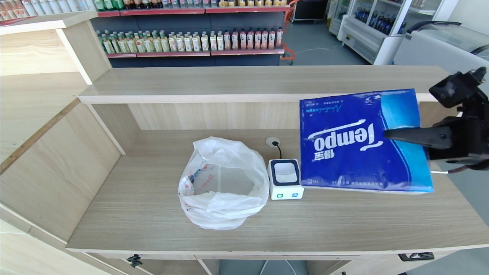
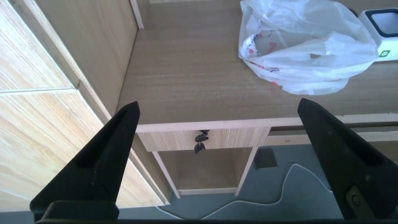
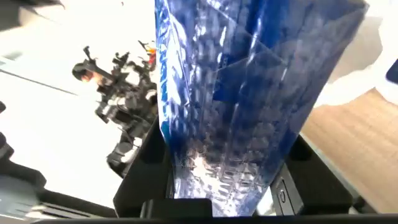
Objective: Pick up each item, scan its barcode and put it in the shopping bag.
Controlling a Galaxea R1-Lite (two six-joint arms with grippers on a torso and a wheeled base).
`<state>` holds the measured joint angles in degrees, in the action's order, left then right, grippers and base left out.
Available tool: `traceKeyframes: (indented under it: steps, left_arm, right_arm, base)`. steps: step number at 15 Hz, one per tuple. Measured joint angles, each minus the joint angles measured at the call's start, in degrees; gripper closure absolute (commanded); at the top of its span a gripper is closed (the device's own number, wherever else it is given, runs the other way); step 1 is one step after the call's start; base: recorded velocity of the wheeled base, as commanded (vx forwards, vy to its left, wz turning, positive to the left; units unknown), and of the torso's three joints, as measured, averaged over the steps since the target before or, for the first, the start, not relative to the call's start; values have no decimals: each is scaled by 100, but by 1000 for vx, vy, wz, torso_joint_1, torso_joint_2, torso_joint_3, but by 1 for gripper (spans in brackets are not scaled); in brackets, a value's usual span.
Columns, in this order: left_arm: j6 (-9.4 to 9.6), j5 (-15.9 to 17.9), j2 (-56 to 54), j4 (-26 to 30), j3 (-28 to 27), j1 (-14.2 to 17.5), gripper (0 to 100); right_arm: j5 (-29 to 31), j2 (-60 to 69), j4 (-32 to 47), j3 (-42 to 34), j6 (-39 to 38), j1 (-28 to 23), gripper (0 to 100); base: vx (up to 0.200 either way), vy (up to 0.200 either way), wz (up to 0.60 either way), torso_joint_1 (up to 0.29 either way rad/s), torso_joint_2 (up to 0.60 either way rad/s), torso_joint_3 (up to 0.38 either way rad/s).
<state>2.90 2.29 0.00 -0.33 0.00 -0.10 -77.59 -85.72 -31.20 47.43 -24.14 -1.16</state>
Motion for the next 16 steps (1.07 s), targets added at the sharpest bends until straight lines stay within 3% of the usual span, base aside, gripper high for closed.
traceKeyframes:
  steps: [3,5,7,16]
  left_arm:
    - [-1,0,0,0,0,2,0]
    - [-1,-2,0,1,0,5,0]
    - [-1,0,0,0,0,0,0]
    - [0,0,2,0,0,0,0]
  right_arm:
    - [402,356,99,-417,3248,160,100]
    - [783,527,152,-533,4632,294,100]
    - [919,703,174,-601,4959,366,100]
    - [1697,955,251,-670,4880,466,100]
  base:
    - [0,0,0,0,0,0]
    - [0,0,0,0,0,0]
    - [0,0,0,0,0,0]
    - [0,0,0,0,0,0]
